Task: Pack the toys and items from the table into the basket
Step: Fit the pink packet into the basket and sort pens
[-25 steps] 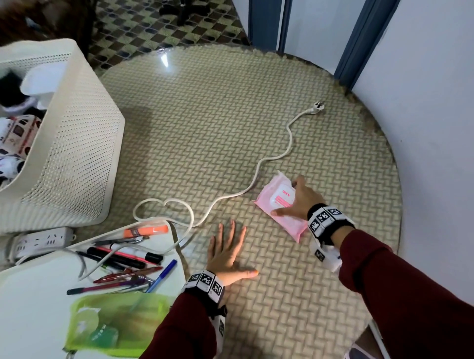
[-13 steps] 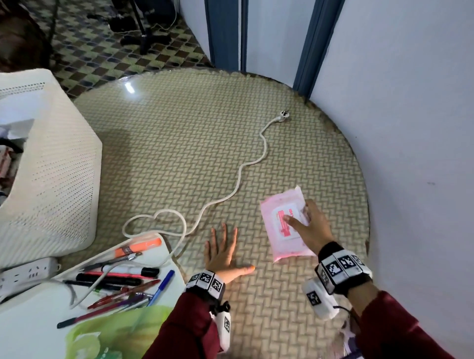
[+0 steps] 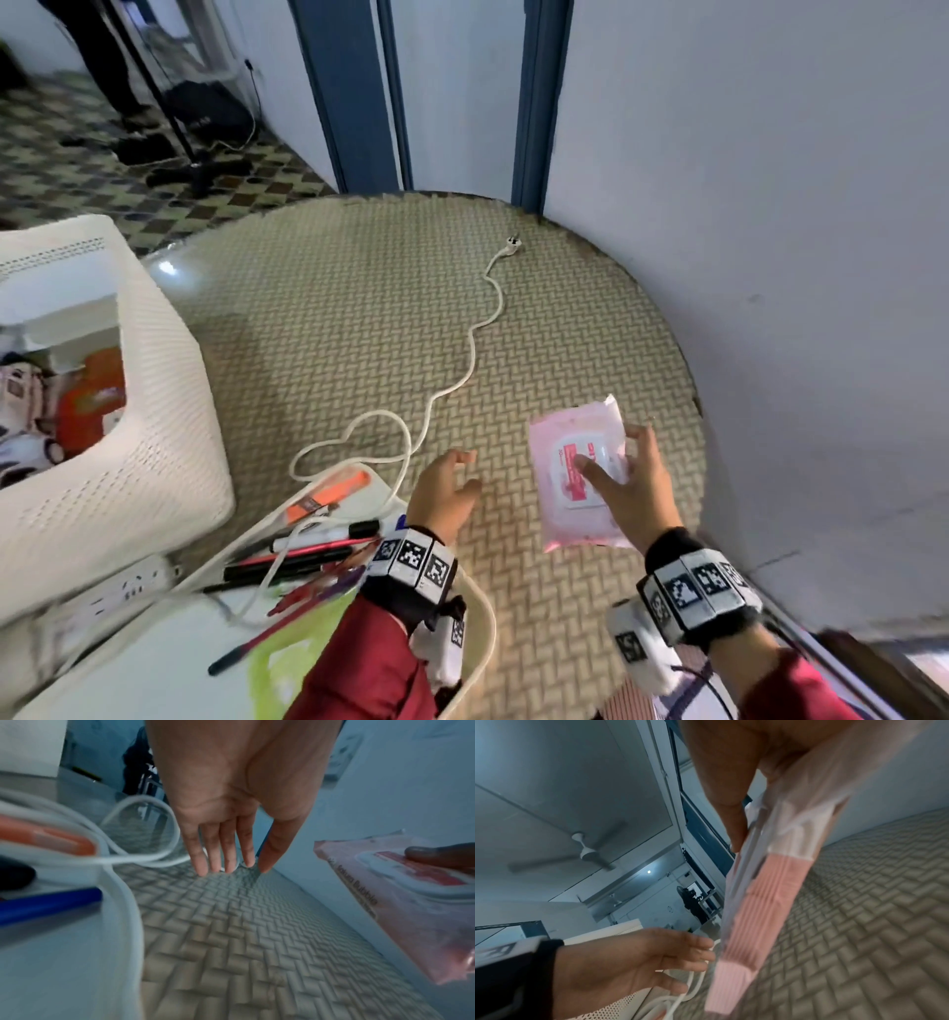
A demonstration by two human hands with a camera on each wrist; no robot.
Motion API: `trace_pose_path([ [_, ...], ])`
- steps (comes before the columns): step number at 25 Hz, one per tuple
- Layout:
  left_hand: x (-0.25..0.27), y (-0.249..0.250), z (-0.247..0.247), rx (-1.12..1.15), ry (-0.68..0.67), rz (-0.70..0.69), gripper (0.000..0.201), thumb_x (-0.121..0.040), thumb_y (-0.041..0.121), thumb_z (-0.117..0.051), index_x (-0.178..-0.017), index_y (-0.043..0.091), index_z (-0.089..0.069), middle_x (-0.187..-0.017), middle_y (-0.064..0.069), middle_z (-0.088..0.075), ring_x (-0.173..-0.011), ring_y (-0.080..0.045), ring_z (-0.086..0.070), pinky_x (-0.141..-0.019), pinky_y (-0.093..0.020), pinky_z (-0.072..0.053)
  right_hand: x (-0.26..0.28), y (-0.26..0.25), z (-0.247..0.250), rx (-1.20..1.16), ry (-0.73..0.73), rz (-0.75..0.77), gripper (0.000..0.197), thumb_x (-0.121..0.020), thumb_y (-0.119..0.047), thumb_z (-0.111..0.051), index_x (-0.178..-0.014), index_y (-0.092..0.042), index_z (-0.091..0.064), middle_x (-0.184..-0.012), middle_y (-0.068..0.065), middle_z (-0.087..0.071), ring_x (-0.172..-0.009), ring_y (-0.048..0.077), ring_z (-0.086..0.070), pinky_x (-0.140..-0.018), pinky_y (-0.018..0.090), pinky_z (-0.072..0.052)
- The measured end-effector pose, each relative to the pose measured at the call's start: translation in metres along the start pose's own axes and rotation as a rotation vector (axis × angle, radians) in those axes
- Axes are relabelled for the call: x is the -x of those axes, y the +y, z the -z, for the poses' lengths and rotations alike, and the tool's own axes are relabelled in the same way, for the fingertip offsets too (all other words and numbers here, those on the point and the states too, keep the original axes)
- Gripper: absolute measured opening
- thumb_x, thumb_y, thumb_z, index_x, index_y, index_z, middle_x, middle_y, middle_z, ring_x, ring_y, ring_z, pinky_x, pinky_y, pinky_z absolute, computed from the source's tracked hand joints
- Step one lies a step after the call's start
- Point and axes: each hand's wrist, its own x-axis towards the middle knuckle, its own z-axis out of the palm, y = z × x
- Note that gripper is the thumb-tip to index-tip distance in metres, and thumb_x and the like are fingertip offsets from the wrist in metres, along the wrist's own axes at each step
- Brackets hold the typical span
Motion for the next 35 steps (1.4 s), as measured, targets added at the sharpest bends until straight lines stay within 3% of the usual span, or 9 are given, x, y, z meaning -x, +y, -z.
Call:
trace_pose_path([
  [2, 0.018, -0.001, 0.009, 0.012, -0.003, -0.036, 0.026, -0.086, 0.003, -0.059, -0.11, 0.013, -0.059, -0.119, -0.004, -0.061, -0.085, -0.009, -0.061, -0.072, -0.014, -0.04, 0.024, -0.003, -0.002, -0.009, 0.021, -0.011, 0.051, -0.076, -0.029, -0.077, -0.111, -0.02, -0.041, -0.083, 0.008, -0.068, -0.072, 0.028, -0.064, -0.066, 0.039, -0.053],
  [8, 0.074, -0.007, 0.023, 0.047, 0.023, -0.1, 0.029, -0.085, 0.006, -0.062, -0.113, 0.012, -0.061, -0.115, -0.003, -0.065, -0.104, -0.012, -0.057, -0.082, -0.019, -0.037, 0.097, -0.013, -0.006, -0.046, 0.048, 0.021, 0.048, -0.076, -0.029, -0.076, -0.108, -0.026, -0.04, -0.08, 0.005, -0.069, -0.065, 0.02, -0.064, -0.057, 0.028, -0.048],
  [15, 0.144, -0.029, 0.055, 0.082, 0.004, -0.16, 0.03, -0.083, 0.006, -0.062, -0.111, 0.017, -0.06, -0.11, 0.003, -0.062, -0.105, -0.012, -0.056, -0.088, -0.023, -0.041, 0.184, -0.008, -0.018, -0.119, 0.115, 0.048, 0.048, -0.072, -0.024, -0.08, -0.106, -0.021, -0.046, -0.082, 0.002, -0.069, -0.069, 0.023, -0.067, -0.059, 0.036, -0.055],
  [20, 0.207, -0.062, 0.109, 0.066, 0.063, -0.196, 0.029, -0.084, 0.004, -0.063, -0.111, 0.014, -0.061, -0.109, 0.005, -0.063, -0.1, -0.01, -0.058, -0.087, -0.017, -0.042, 0.247, -0.013, -0.046, -0.142, 0.107, 0.047, 0.05, -0.073, -0.021, -0.079, -0.11, -0.013, -0.046, -0.079, -0.001, -0.067, -0.068, 0.019, -0.066, -0.063, 0.035, -0.055],
  [26, 0.261, -0.104, 0.19, 0.109, 0.203, -0.217, 0.025, -0.084, 0.004, -0.065, -0.106, 0.015, -0.063, -0.103, 0.003, -0.067, -0.095, -0.006, -0.062, -0.088, -0.033, -0.051, 0.299, -0.042, -0.103, -0.235, 0.001, 0.068, 0.048, -0.072, -0.023, -0.08, -0.107, -0.02, -0.047, -0.086, 0.008, -0.07, -0.076, 0.029, -0.069, -0.068, 0.045, -0.057],
  [28, 0.267, -0.109, 0.214, 0.125, 0.252, -0.228, 0.027, -0.084, 0.002, -0.063, -0.104, 0.019, -0.061, -0.102, 0.007, -0.066, -0.095, -0.004, -0.061, -0.087, -0.033, -0.051, 0.303, -0.056, -0.122, -0.244, -0.028, 0.1, 0.045, -0.073, -0.02, -0.08, -0.104, -0.021, -0.047, -0.089, 0.012, -0.068, -0.077, 0.03, -0.068, -0.068, 0.046, -0.057],
  [31, 0.268, -0.115, 0.257, 0.129, 0.318, -0.277, 0.031, -0.083, -0.001, -0.062, -0.106, 0.02, -0.06, -0.104, 0.005, -0.065, -0.099, -0.012, -0.061, -0.088, -0.035, -0.051, 0.306, -0.082, -0.16, -0.275, -0.042, 0.151, 0.043, -0.071, -0.02, -0.081, -0.099, -0.022, -0.049, -0.084, 0.012, -0.067, -0.075, 0.034, -0.067, -0.066, 0.049, -0.056],
  [34, 0.261, -0.118, 0.309, 0.122, 0.368, -0.339, 0.03, -0.085, -0.001, -0.062, -0.11, 0.015, -0.062, -0.106, 0.002, -0.066, -0.101, -0.011, -0.061, -0.089, -0.031, -0.05, 0.305, -0.119, -0.201, -0.329, -0.06, 0.182, 0.04, -0.073, -0.017, -0.079, -0.094, -0.027, -0.047, -0.08, 0.007, -0.065, -0.07, 0.029, -0.065, -0.064, 0.041, -0.057],
  [35, 0.258, -0.117, 0.324, 0.113, 0.378, -0.359, 0.03, -0.085, 0.0, -0.061, -0.11, 0.017, -0.061, -0.107, 0.003, -0.066, -0.102, -0.01, -0.061, -0.087, -0.028, -0.049, 0.305, -0.131, -0.212, -0.353, -0.072, 0.198, 0.04, -0.073, -0.015, -0.079, -0.093, -0.028, -0.046, -0.081, 0.009, -0.066, -0.072, 0.034, -0.066, -0.065, 0.044, -0.057],
])
